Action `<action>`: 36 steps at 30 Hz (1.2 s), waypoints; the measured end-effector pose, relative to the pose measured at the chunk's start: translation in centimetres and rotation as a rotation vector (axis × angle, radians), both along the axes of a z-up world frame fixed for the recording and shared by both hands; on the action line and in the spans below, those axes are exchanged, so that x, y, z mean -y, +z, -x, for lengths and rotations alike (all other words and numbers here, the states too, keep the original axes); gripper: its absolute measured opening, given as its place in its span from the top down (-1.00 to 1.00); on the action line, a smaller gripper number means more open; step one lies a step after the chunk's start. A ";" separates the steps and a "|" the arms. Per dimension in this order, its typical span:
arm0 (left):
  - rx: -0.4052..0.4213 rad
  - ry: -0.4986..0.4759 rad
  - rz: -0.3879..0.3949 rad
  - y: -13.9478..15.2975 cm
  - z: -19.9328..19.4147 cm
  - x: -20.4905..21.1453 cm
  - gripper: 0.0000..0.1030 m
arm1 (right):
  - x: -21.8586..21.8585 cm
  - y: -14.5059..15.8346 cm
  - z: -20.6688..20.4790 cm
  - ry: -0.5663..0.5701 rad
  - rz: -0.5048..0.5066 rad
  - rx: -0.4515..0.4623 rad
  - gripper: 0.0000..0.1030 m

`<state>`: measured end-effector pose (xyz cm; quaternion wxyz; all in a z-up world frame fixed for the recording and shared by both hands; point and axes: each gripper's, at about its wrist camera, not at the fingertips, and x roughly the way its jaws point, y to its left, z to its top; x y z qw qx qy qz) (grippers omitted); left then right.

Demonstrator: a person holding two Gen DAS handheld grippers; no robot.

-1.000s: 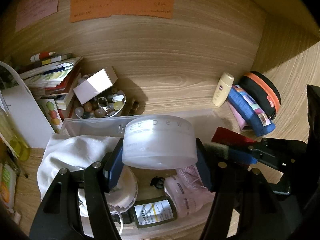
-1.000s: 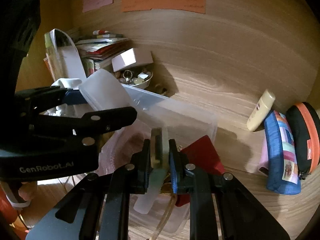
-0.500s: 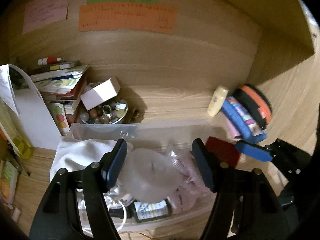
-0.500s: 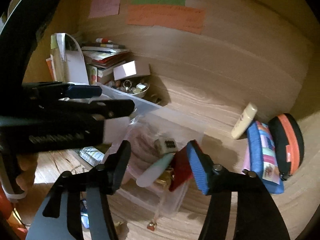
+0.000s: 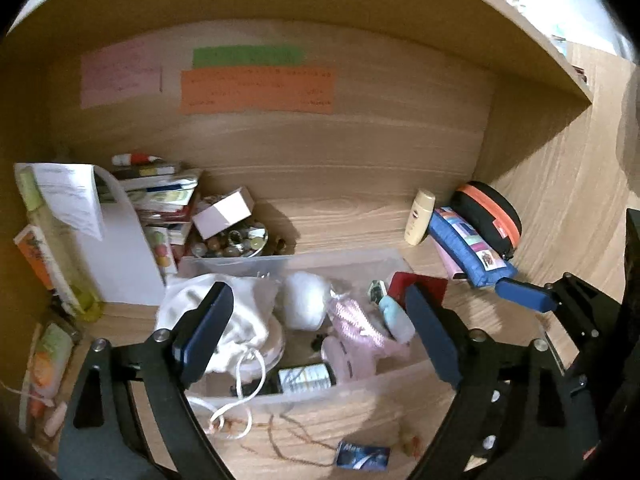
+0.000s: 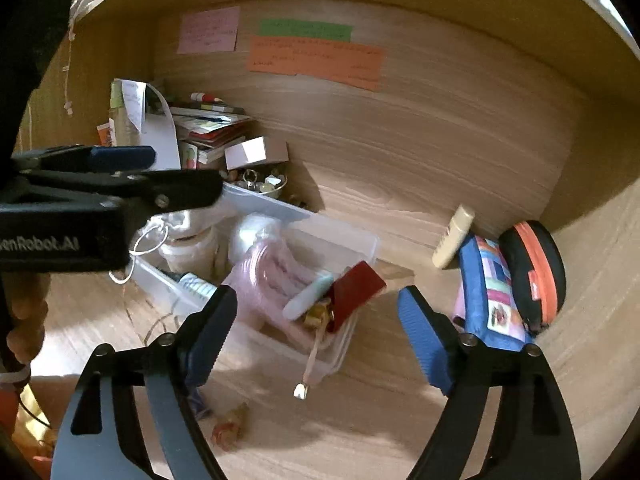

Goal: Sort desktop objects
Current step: 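Move the left gripper to the blue Max box while the right moves to the yellow gourd toy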

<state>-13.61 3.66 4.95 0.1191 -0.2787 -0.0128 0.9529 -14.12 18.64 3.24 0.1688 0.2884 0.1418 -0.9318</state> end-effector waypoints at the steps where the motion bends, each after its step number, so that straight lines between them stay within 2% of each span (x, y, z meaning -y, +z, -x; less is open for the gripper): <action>1: 0.000 0.000 0.003 0.0 -0.3 0.0 -0.74 | -0.2 0.0 -0.4 -0.002 0.001 0.000 -0.56; 7: 0.016 0.005 0.032 -0.9 -2.6 0.5 -0.80 | -0.6 -0.3 -2.5 -0.007 0.000 0.003 -0.57; 13: 0.067 -0.007 0.065 -3.0 -4.6 1.1 -0.80 | -1.1 -1.0 -4.0 -0.010 -0.001 0.020 -0.57; 23: 0.211 -0.060 0.117 -8.5 -6.6 1.0 -0.80 | -2.2 -3.7 -5.0 -0.024 0.000 0.090 -0.57; 36: 0.353 -0.148 0.171 -12.9 -6.5 -1.3 -0.80 | -2.7 -7.1 -4.8 -0.023 -0.003 0.189 -0.57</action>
